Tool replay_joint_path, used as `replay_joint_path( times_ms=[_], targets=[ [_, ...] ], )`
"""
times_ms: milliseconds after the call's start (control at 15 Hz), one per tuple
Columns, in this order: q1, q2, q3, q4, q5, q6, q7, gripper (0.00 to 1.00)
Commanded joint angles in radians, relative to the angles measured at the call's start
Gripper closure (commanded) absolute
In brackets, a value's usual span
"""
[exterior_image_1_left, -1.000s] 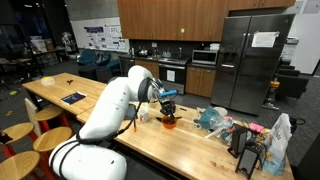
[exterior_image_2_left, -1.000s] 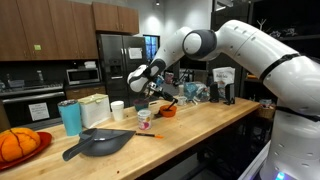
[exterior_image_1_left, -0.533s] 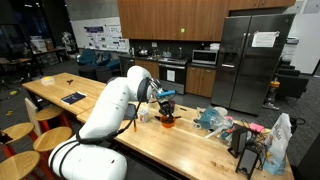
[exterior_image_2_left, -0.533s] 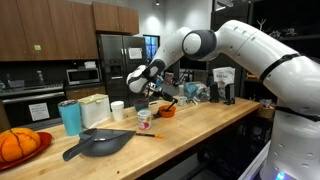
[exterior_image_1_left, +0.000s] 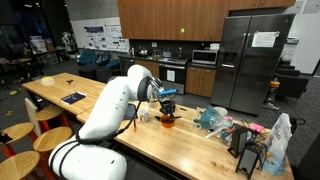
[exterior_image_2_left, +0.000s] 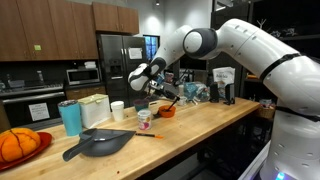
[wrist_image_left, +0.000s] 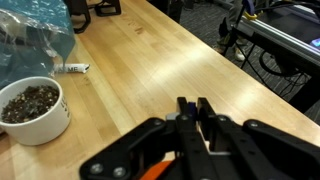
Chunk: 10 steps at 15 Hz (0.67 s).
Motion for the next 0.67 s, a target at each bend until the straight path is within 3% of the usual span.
replay_joint_path(
  times_ms=[0,600],
  targets=[
    [-0.020,-0.051,0.007,-0.049,0.019,-0.011,0.001,0.96],
    [-0.098,-0.096,0.010,-0.127,0.155,-0.003,0.020,0.96]
  ],
)
